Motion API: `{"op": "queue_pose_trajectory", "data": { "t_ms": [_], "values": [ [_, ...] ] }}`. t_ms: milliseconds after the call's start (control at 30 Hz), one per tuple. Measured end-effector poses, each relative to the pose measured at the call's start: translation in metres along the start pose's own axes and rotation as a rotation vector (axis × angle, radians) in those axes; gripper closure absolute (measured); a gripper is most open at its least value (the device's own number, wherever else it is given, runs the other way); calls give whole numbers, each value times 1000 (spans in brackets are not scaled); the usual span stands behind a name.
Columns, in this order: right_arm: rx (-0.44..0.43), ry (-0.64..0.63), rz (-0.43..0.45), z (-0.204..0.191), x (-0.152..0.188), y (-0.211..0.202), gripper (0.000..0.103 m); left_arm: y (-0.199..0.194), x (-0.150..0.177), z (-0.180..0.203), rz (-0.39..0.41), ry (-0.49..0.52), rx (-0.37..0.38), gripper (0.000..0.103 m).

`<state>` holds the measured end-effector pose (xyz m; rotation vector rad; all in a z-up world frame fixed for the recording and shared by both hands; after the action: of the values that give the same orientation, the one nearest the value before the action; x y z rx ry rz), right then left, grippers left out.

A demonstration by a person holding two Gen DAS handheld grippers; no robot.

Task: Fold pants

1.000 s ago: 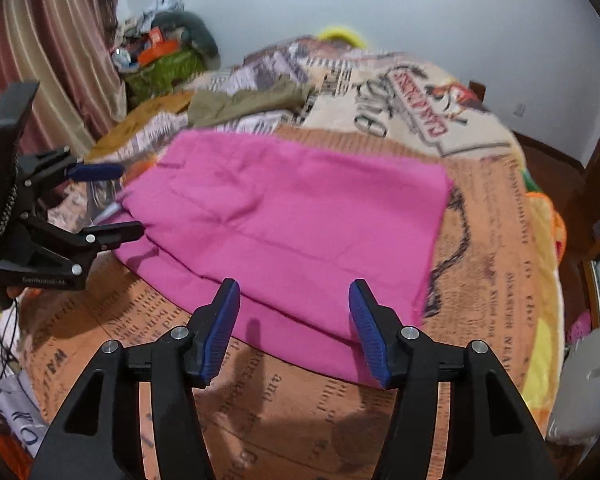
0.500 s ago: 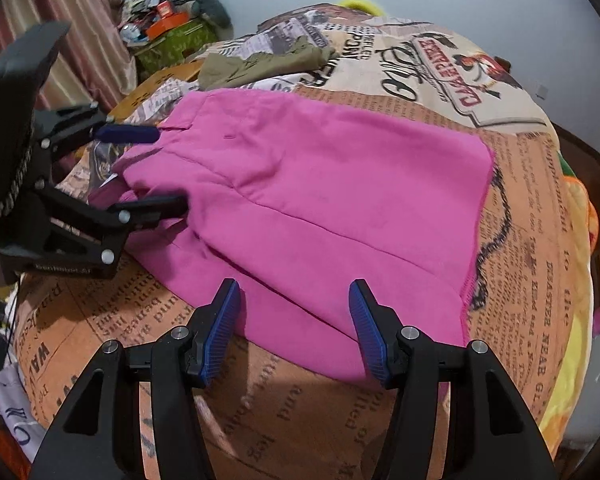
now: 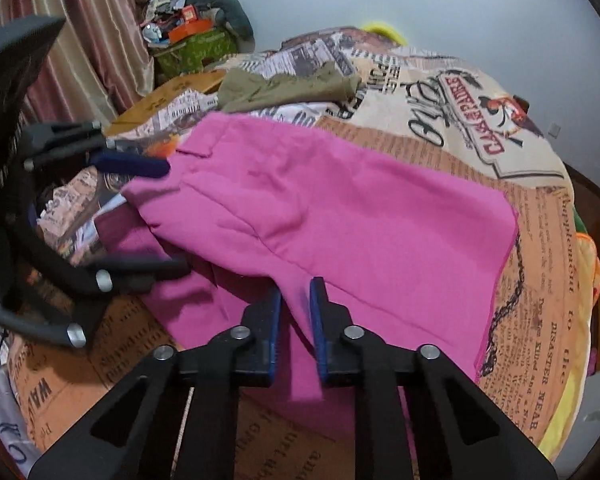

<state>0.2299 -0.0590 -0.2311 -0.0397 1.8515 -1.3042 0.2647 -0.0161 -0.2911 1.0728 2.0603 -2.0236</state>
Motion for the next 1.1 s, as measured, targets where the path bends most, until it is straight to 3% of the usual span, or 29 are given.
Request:
{"op": "queue_pose_trajectory", "data": {
  "t_ms": [33, 100, 167, 333, 533, 900, 1100],
  "values": [
    [-1, 5, 13, 0, -1, -3, 94, 3, 1, 1, -9, 3, -16, 27],
    [0, 11, 28, 0, -3, -6, 95, 8, 1, -1, -13, 0, -41, 40],
    [1, 19, 37, 1, -4, -9, 96, 10, 1, -4, -13, 1, -78, 70],
    [-5, 19, 44, 0, -5, -15, 96, 0, 0, -5, 17, -10, -54, 89],
    [-13, 15, 57, -2, -2, -29, 97, -16, 1, 5, 50, 19, -29, 90],
    [11, -43, 1, -8, 25, -26, 97, -2, 27, 16, -15, -8, 27, 90],
    [-3, 17, -55, 6, 41, -27, 97, -3, 30, 17, -19, -19, 38, 87]
  ]
}}
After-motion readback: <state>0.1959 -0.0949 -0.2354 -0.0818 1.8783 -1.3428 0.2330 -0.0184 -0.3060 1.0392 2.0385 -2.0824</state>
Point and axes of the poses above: each gripper's, at about its wrist camera, not at the fingertips, and y roughly the way its jaws point, z to its right, x to its underside, the point moved 7 cm from there along y, roughly the way its jaws point, and after that the axes turned 2 degrees about x, right-handed, at the moved point
